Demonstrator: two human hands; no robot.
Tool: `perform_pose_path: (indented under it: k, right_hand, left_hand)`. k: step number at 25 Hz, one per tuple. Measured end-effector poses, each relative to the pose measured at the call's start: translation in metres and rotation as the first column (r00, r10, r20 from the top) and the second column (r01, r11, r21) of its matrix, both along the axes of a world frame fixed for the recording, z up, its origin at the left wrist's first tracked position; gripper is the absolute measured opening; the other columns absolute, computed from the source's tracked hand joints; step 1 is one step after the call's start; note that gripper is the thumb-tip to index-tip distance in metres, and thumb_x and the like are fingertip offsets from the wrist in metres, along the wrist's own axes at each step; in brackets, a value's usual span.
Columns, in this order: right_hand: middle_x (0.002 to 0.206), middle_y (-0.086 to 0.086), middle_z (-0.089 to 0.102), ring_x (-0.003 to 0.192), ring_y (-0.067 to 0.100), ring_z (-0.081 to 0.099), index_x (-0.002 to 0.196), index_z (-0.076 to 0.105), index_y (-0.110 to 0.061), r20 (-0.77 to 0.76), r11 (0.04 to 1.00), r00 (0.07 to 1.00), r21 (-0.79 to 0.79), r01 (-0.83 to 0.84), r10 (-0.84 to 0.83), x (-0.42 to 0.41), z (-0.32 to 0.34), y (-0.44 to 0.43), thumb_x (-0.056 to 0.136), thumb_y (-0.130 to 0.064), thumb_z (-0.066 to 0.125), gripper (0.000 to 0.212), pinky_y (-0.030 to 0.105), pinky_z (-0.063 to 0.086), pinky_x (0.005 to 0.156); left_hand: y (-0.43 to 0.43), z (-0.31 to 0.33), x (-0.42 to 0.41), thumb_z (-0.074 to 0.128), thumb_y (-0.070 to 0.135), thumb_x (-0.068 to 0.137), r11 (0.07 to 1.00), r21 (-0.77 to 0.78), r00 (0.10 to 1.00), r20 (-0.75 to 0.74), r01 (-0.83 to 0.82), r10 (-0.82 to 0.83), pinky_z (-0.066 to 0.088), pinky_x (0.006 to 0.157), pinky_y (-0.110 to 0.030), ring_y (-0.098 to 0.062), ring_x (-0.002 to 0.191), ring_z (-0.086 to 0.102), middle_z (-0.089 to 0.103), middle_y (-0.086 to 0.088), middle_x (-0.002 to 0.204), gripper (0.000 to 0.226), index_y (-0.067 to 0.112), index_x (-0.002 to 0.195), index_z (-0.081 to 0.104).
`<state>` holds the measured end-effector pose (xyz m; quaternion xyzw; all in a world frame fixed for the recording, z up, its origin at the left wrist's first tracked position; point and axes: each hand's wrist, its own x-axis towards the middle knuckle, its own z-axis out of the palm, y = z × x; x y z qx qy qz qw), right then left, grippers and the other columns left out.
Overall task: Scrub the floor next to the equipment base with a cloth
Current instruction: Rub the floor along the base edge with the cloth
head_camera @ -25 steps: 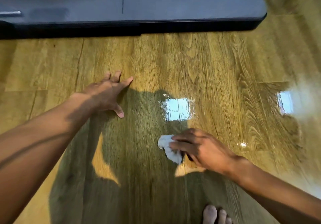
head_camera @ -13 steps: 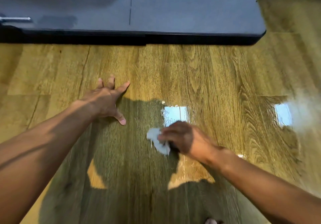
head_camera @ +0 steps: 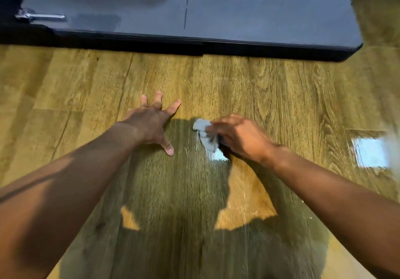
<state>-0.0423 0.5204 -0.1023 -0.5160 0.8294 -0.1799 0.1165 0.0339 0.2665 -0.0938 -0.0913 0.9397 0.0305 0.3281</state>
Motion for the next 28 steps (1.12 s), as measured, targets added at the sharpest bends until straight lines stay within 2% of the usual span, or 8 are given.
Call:
perform_pose_path:
  k: [3,6,8,13,19,23,25,28]
  right_hand:
    - [0.127,0.003,0.06,0.114,0.019,0.056,0.124,0.06,-0.022,-0.019,0.996,0.997,0.028,0.081,-0.08,0.002,-0.005,-0.01,0.087,0.0,0.06,0.043,0.04,0.049,0.096]
    - [0.117,0.012,0.065,0.099,0.025,0.063,0.114,0.067,-0.015,-0.019,0.992,0.992,-0.024,-0.125,0.125,0.03,-0.002,0.01,0.084,-0.006,0.061,0.032,0.04,0.056,0.082]
    - [0.122,0.008,0.063,0.104,0.021,0.062,0.119,0.064,-0.018,-0.009,0.985,0.985,-0.009,-0.17,0.17,0.012,0.003,0.005,0.087,-0.011,0.061,0.033,0.037,0.054,0.088]
    - [0.136,-0.001,0.053,0.113,0.016,0.058,0.13,0.055,-0.023,-0.044,0.975,0.974,-0.009,0.224,-0.224,-0.046,-0.004,-0.037,0.097,-0.012,0.048,0.036,0.025,0.048,0.094]
    - [0.123,0.007,0.062,0.107,0.023,0.06,0.122,0.061,-0.017,-0.084,0.985,0.981,-0.013,-0.174,0.172,-0.029,-0.006,-0.024,0.09,-0.009,0.06,0.033,0.039,0.049,0.093]
    - [0.128,0.007,0.059,0.108,0.023,0.061,0.126,0.058,-0.016,-0.125,0.99,0.982,-0.026,0.139,-0.141,-0.107,-0.007,-0.066,0.095,-0.012,0.051,0.032,0.016,0.044,0.086]
    - [0.128,0.007,0.058,0.109,0.024,0.059,0.126,0.057,-0.016,-0.122,0.962,0.954,-0.053,0.268,-0.273,-0.107,-0.015,-0.075,0.095,-0.011,0.052,0.032,0.023,0.044,0.091]
    - [0.127,0.005,0.058,0.109,0.022,0.055,0.126,0.056,-0.02,-0.186,0.997,0.98,-0.009,0.075,-0.076,-0.08,-0.019,-0.064,0.093,-0.013,0.055,0.034,0.035,0.043,0.096]
  left_hand:
    - [-0.001,0.001,0.001,0.079,0.069,0.043,1.0,0.016,1.0,-0.002,0.0,0.0,0.021,0.107,-0.063,-0.043,0.141,-0.015,-0.028,-0.006,0.155,0.143,0.049,0.141,-0.022]
    - [-0.001,0.0,0.001,0.079,0.069,0.045,1.0,0.017,1.0,0.0,0.011,-0.011,0.022,0.108,-0.061,-0.043,0.141,-0.013,-0.028,-0.007,0.154,0.141,0.049,0.142,-0.022]
    - [-0.001,0.0,0.001,0.078,0.071,0.045,1.0,0.013,1.0,0.0,0.016,-0.016,0.023,0.108,-0.061,-0.044,0.141,-0.012,-0.028,-0.007,0.154,0.141,0.049,0.142,-0.023]
    - [-0.003,0.0,0.001,0.076,0.074,0.043,0.999,0.01,0.999,-0.016,0.032,-0.032,0.023,0.108,-0.061,-0.045,0.141,-0.011,-0.027,-0.008,0.155,0.141,0.048,0.142,-0.022]
    - [-0.003,-0.004,0.0,0.074,0.075,0.044,0.999,-0.005,0.998,-0.02,0.053,-0.053,0.023,0.106,-0.063,-0.048,0.14,-0.01,-0.024,-0.012,0.155,0.14,0.045,0.143,-0.022]
    - [-0.004,-0.005,-0.001,0.073,0.076,0.045,0.998,-0.003,0.998,-0.024,0.057,-0.057,0.025,0.105,-0.064,-0.049,0.14,-0.01,-0.024,-0.012,0.155,0.14,0.046,0.142,-0.023]
    - [-0.005,-0.005,0.001,0.073,0.075,0.045,0.999,0.004,0.998,-0.023,0.051,-0.051,0.024,0.105,-0.064,-0.048,0.14,-0.011,-0.023,-0.012,0.156,0.139,0.046,0.141,-0.023]
    - [-0.003,-0.007,0.002,0.073,0.075,0.044,0.999,0.005,0.998,-0.028,0.049,-0.049,0.024,0.105,-0.064,-0.047,0.14,-0.013,-0.023,-0.011,0.156,0.14,0.047,0.14,-0.026]
